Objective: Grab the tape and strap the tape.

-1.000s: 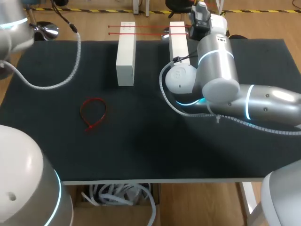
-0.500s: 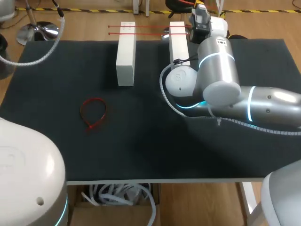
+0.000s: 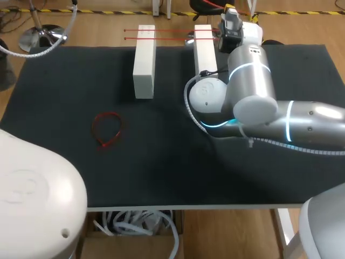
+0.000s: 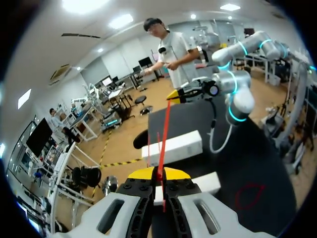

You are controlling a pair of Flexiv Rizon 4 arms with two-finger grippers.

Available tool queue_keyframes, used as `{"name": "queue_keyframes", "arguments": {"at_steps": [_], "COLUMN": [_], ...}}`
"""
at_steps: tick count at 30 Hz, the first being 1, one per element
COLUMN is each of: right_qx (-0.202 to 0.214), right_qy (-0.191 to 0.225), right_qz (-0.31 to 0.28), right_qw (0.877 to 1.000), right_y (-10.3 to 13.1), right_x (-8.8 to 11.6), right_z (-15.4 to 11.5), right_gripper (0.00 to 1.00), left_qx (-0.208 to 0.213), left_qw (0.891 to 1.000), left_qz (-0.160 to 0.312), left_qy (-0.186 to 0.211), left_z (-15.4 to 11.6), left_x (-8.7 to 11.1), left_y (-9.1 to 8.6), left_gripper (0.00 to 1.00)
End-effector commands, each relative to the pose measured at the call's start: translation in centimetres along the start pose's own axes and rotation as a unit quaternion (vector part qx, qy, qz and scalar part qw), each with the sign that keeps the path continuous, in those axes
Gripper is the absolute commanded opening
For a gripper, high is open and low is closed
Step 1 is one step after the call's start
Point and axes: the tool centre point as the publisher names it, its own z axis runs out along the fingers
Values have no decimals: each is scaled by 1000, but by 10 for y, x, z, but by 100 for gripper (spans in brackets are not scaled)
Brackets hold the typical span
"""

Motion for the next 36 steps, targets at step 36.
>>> {"name": "queue_keyframes", "arguments": {"at_steps": [36], "right_qx": [42], "right_qy": [-6], "right_qz": [-58], "right_qw": [997], "right_y": [-14], "right_x": [5], "right_z": [-14], "right_gripper": [0], "left_qx": [-357], "left_qw": [932], "left_qz": [27], "left_qy": [66], "left_z": [-4], "left_x": [28], "left_y": [-2], "left_gripper": [0]}}
